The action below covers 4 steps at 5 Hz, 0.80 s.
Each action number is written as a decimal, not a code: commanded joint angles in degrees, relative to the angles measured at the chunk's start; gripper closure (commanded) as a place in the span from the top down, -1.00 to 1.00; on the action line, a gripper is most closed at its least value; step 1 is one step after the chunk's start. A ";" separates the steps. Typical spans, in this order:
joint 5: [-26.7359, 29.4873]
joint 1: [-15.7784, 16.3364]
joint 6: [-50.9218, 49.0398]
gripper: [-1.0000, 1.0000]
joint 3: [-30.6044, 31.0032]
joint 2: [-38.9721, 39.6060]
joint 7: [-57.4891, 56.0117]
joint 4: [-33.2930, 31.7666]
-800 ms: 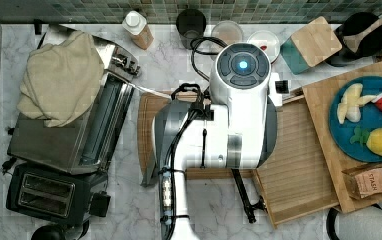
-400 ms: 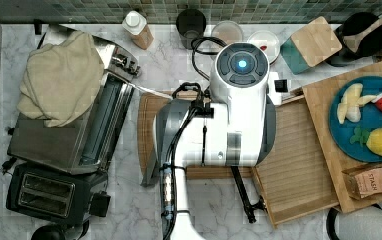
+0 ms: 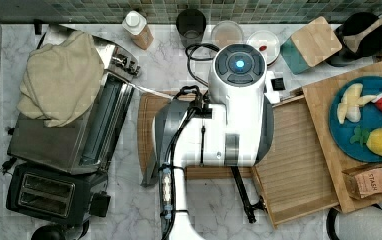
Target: Close the drawer.
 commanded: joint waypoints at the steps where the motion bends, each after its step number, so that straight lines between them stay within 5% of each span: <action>1: -5.21 3.54 12.12 -1.00 3.08 -2.96 -8.34 -11.89; 4: -7.92 4.22 21.53 -1.00 5.06 -5.55 -23.93 -23.67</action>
